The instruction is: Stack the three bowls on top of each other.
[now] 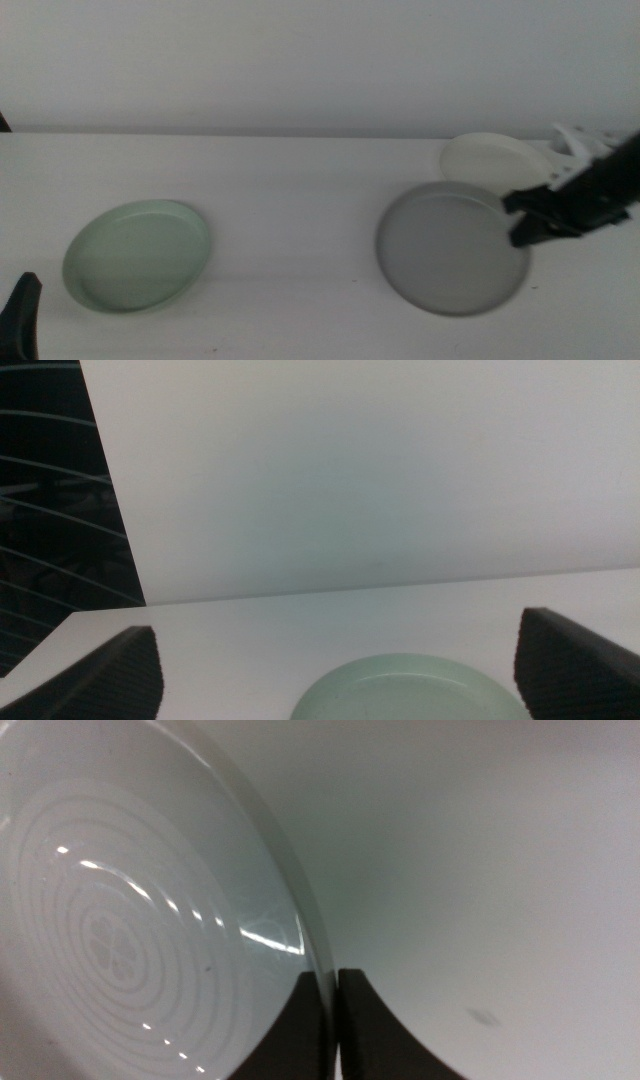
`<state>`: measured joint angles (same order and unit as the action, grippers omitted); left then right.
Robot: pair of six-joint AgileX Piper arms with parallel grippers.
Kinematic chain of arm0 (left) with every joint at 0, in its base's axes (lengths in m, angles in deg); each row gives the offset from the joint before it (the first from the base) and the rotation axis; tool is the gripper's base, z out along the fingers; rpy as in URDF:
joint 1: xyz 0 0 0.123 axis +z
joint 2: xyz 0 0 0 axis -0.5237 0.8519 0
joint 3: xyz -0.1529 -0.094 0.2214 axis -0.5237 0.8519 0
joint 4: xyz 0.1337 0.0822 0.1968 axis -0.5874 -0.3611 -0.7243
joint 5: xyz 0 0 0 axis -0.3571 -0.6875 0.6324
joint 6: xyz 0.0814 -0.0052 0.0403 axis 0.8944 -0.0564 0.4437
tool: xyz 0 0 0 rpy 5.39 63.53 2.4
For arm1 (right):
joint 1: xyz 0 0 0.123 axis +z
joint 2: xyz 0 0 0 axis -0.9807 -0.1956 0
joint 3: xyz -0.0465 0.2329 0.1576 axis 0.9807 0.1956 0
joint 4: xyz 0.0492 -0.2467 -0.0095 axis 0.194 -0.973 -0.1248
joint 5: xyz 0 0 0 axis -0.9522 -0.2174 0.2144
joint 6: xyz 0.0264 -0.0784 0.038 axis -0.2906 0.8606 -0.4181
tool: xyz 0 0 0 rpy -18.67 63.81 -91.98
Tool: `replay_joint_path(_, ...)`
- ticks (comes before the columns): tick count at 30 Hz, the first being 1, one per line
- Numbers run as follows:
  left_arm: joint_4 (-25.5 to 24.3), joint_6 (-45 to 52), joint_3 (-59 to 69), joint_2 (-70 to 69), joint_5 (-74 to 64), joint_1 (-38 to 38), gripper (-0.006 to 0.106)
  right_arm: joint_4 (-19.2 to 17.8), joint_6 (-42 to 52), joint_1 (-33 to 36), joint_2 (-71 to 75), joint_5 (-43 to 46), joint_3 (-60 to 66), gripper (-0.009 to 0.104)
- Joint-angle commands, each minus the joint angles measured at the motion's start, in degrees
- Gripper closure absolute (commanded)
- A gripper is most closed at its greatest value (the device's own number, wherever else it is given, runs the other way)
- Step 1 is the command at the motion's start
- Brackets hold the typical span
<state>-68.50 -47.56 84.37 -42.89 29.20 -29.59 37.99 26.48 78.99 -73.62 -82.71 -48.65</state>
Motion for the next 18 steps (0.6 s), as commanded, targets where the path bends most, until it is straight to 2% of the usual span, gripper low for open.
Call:
replay_joint_path(1,0.3,0.0,2.4,-2.3,0.5,-0.5,0.007,0.5,-2.7,2.8,-3.0,0.3,-4.2,0.097)
replay_joint_path(12,0.3,0.0,2.4,-2.3,0.5,-0.5,0.007,0.2,-10.1,13.0,-17.5,-1.3,-21.4,0.097)
replay_joint_path(18,0.3,0.0,2.4,-2.3,0.5,-0.5,0.007,0.4,-13.5,14.3,-21.5,0.7,-24.3,0.097)
